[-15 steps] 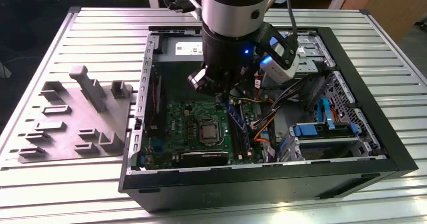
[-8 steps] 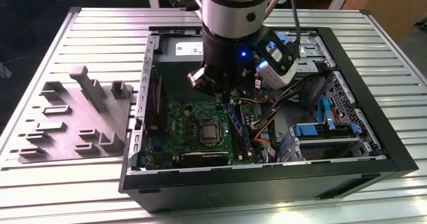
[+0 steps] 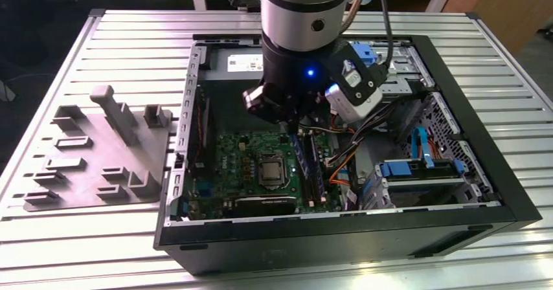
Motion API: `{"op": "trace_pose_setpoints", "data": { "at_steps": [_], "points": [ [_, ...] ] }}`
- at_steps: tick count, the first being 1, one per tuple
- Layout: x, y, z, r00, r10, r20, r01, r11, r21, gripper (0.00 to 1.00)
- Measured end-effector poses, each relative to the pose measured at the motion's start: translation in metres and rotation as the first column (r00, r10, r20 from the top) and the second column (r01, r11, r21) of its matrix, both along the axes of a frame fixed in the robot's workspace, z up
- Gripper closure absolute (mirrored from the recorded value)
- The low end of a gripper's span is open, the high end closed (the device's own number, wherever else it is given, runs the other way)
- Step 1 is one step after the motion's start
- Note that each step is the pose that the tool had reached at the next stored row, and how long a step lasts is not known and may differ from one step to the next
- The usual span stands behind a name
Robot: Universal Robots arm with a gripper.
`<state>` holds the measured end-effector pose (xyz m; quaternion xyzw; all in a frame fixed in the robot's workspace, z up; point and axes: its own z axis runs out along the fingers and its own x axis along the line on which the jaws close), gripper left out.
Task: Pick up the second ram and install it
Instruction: 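Insert the second ram into the second slot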
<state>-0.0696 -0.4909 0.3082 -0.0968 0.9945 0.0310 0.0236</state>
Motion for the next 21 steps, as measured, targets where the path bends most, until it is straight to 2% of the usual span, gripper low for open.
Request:
{"op": "trace_pose_setpoints", "data": {
  "at_steps": [5, 11, 16, 21],
  "points": [
    [0.0, 0.0, -0.0015, 0.9958, -0.091, -0.0001, 0.091, 0.9958, 0.0, 0.88],
    [0.0, 0.0, -0.0033, 0.9812, -0.193, 0.0, 0.193, 0.9812, -0.0001, 0.88],
    [0.0003, 0.0001, -0.0038, 0.9811, -0.194, 0.0, 0.194, 0.9811, 0.0001, 0.88],
    [0.0044, 0.0, -0.0065, 0.9857, -0.169, 0.0, 0.169, 0.9857, 0.0, 0.88]
  ]
}}
